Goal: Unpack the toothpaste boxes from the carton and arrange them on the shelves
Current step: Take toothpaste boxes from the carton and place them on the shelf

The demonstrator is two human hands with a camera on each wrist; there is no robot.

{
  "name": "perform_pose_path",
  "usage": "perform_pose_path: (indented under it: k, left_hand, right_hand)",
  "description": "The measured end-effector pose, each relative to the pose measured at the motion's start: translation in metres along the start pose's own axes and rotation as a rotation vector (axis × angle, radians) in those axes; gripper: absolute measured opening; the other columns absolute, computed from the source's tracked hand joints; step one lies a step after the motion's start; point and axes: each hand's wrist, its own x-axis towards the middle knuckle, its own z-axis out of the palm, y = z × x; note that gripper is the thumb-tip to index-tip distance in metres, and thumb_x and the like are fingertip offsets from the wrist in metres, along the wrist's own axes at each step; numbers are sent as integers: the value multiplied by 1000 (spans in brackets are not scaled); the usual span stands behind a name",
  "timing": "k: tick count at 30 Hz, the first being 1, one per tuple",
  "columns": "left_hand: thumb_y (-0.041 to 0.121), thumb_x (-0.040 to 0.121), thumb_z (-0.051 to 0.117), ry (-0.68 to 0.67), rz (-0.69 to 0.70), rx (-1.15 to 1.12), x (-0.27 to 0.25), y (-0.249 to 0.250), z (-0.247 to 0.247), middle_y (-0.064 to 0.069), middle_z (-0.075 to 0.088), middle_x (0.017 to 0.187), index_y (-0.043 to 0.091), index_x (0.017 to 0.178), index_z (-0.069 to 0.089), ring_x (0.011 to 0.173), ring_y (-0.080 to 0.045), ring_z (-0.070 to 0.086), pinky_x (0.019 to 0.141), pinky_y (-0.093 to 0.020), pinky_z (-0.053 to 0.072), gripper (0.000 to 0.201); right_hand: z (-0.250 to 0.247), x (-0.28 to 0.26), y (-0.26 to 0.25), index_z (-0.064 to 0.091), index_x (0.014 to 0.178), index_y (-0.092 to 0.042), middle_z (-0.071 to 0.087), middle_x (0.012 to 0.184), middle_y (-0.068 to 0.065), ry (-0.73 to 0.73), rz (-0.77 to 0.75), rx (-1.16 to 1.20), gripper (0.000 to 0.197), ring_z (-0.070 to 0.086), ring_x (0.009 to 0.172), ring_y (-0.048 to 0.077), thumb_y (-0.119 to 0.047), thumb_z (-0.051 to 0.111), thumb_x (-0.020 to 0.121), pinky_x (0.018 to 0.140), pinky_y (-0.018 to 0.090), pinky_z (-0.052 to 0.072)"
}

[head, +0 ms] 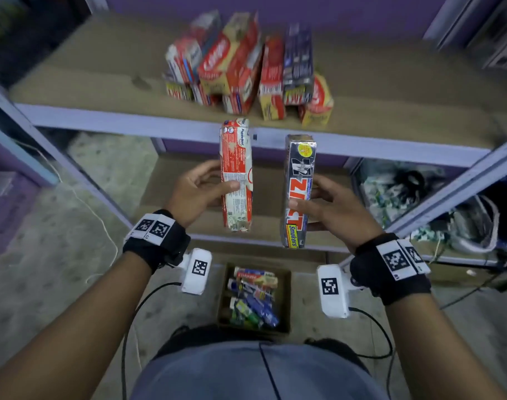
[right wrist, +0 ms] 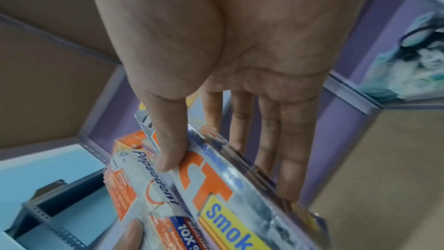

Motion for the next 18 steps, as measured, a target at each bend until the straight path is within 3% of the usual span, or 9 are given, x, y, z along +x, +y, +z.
perform_pose_path:
  k: [4, 7, 9, 14, 18]
  left_hand:
    - [27, 74, 84, 33, 135, 29, 25, 53, -9, -2, 72, 113, 23, 121, 67, 101, -24, 71, 71, -35, 60, 49]
    - [37, 72, 85, 60, 222, 104, 42, 92, -18, 0, 72, 112, 25, 118, 68, 102, -22, 70, 78, -39, 58, 51]
    - [41, 70, 86, 76, 259, 124, 52, 114, -23, 1, 73, 109, 25, 115, 69, 98, -20, 71, 74, -35, 59, 51]
    - [56, 61, 85, 107, 298, 217, 76, 161, -32, 8, 75, 91, 28, 98, 72, 81, -8, 72, 61, -18, 53, 49]
    - [60, 60, 84, 164, 276, 313, 101, 189, -38, 7, 75, 89, 24, 102, 71, 74, -8, 72, 58, -20, 52, 57]
  right_hand:
    - [-14, 13, -62, 65, 117, -30, 74, 96, 0, 8, -114, -48, 38, 74, 88, 16, -26, 79, 82, 64, 28, 59]
    - [-24, 24, -104, 67, 114, -33, 74, 99, 5, 39, -176, -100, 36, 74, 88, 16, -32, 80, 81, 65, 33, 61]
    - [-29, 33, -128, 68, 113, -29, 74, 99, 8, 63, -195, -114, 35, 75, 84, 17, -34, 80, 80, 60, 29, 59]
    - [-33, 60, -178, 65, 111, -22, 76, 97, 3, 95, -165, -139, 37, 75, 80, 28, -39, 79, 81, 65, 43, 62]
    - [-32, 82, -207, 65, 109, -17, 77, 91, 3, 114, -133, -200, 37, 75, 74, 25, -41, 77, 82, 61, 40, 62]
